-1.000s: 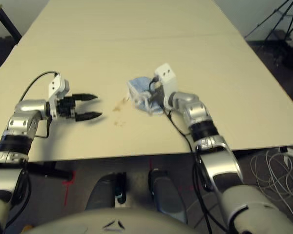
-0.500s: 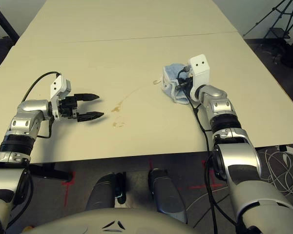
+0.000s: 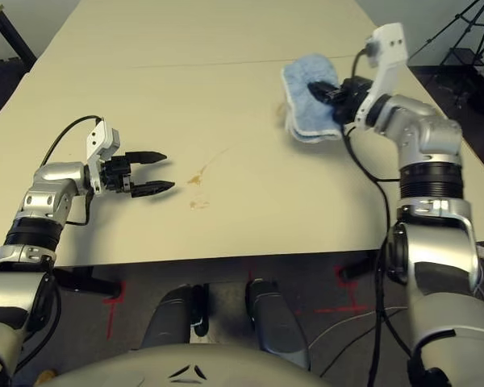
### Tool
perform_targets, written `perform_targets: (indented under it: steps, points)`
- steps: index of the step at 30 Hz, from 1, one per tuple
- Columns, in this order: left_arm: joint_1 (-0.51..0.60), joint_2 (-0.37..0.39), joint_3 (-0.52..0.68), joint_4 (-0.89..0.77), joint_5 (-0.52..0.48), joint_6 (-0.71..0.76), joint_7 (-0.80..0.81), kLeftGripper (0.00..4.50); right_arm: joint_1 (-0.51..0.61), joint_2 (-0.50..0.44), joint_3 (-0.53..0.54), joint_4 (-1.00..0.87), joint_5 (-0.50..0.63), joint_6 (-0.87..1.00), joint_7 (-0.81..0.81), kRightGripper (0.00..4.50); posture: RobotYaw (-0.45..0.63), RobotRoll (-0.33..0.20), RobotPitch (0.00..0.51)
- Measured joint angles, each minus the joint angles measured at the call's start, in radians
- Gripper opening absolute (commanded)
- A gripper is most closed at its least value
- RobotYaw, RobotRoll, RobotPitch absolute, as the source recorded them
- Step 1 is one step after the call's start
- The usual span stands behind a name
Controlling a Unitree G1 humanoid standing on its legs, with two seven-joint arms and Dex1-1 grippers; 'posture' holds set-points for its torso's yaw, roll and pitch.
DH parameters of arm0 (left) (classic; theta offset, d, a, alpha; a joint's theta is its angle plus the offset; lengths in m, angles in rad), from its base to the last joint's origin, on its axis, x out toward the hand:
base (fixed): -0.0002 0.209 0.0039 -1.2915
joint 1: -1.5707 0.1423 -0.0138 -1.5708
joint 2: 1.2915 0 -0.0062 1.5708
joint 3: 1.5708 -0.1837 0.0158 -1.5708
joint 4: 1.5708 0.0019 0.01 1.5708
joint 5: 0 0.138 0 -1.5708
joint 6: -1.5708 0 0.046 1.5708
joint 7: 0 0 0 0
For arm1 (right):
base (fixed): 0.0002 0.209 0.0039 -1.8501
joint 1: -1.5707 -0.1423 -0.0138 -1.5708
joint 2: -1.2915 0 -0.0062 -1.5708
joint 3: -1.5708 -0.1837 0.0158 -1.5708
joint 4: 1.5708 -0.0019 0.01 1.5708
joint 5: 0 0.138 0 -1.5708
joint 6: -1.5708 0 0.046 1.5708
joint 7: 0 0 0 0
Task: Wipe the water off the table with a rag.
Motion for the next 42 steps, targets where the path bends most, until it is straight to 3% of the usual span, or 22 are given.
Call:
perform_targets:
  steps: [11, 15, 23, 28, 34, 42]
  points:
    - [0.000, 0.001, 0.000, 0.001, 0.001, -0.003, -0.006, 4.50, 0.024, -0.009, 0.040, 0.245, -0.114, -0.138, 0.041, 0.00, -0.33, 0.000, 0.119]
    - [0.000, 0.005, 0.000, 0.001, 0.001, -0.003, -0.007, 4.50, 0.033, 0.018, 0.060, 0.324, -0.175, -0.260, -0.026, 1.33, -0.33, 0.000, 0.123]
    - [0.000, 0.008, 0.004, 0.000, -0.001, -0.002, 0.005, 4.50, 0.048, 0.026, 0.057, 0.364, -0.212, -0.426, -0.128, 4.46, -0.33, 0.000, 0.128]
    - [-0.002, -0.012, 0.045, -0.004, -0.023, 0.012, 0.059, 4.50, 0.064, 0.001, 0.014, 0.364, -0.208, -0.501, -0.166, 4.49, -0.33, 0.000, 0.132]
    - [0.002, -0.060, 0.132, -0.041, -0.075, 0.038, 0.187, 4.50, 0.077, -0.005, -0.115, 0.363, -0.117, -0.617, -0.172, 4.49, -0.31, 0.000, 0.149]
    - [0.032, -0.091, 0.289, -0.098, -0.107, 0.050, 0.509, 4.50, 0.114, 0.018, -0.217, 0.352, -0.027, -0.728, -0.157, 4.49, -0.24, 0.000, 0.180]
